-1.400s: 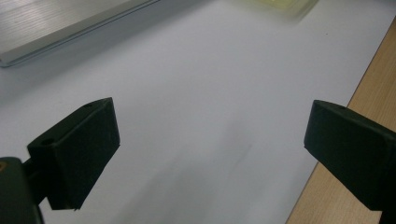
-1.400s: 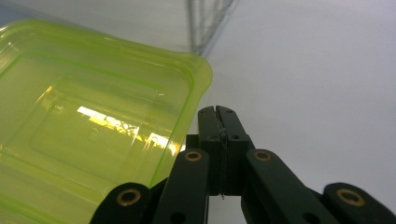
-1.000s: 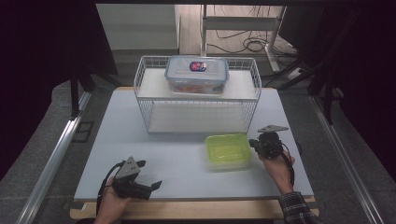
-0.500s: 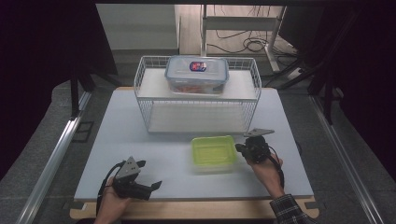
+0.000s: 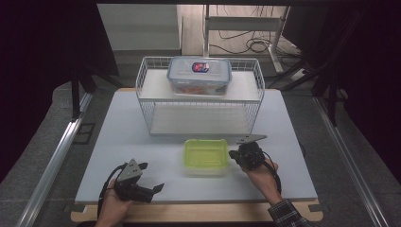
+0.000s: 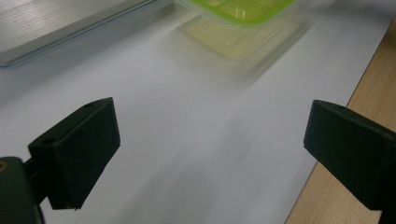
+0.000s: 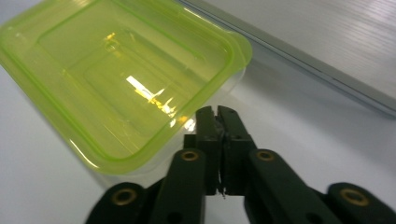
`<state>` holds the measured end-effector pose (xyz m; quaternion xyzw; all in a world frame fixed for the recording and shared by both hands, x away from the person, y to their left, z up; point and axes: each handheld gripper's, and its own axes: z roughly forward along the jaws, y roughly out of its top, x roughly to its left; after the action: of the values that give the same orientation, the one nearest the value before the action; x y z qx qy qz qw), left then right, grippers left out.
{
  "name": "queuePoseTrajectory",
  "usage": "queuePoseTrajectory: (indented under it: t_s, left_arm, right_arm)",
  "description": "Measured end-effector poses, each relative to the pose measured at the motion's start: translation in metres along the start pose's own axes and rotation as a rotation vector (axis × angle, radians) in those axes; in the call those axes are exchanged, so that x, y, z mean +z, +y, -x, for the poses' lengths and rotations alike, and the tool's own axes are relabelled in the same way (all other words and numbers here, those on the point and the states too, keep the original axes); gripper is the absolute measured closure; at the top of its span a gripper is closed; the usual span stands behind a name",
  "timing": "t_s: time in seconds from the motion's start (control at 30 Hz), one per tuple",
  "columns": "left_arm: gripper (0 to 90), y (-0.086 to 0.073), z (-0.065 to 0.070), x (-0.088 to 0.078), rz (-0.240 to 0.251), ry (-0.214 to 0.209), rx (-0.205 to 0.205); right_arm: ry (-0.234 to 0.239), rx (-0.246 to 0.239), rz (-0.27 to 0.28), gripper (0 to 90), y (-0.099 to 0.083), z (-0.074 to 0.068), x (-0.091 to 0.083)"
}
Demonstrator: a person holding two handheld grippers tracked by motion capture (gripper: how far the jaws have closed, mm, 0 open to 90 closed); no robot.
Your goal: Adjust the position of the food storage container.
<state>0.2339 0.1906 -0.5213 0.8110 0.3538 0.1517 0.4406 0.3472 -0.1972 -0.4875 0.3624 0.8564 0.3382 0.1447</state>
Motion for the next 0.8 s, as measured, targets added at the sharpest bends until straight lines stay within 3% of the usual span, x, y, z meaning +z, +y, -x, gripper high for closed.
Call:
queuePoseTrajectory:
  t_s: [0.1,0.27,0.43,0.67,0.8]
  left_arm:
    - [3.4,0.0,-0.001,0.0,0.001,0.003,-0.005]
    - [3.4,-0.001,-0.002,-0.001,-0.003,0.008,-0.007]
    - [3.5,-0.002,-0.005,-0.003,-0.012,0.019,-0.025]
    - [3.7,-0.003,-0.005,-0.002,-0.022,0.027,-0.024]
    - [3.7,-0.003,-0.005,-0.001,-0.024,0.027,-0.024]
  right_arm:
    - [-0.047,-0.012,0.021,76.5,-0.001,0.002,-0.008]
    - [-0.057,0.025,0.069,60.1,-0.01,0.007,-0.023]
    - [-0.035,0.053,0.113,44.0,-0.018,0.004,-0.034]
    - [0.004,0.02,0.174,22.0,-0.027,-0.003,-0.043]
    - [0.02,0.02,0.177,15.0,-0.034,-0.005,-0.045]
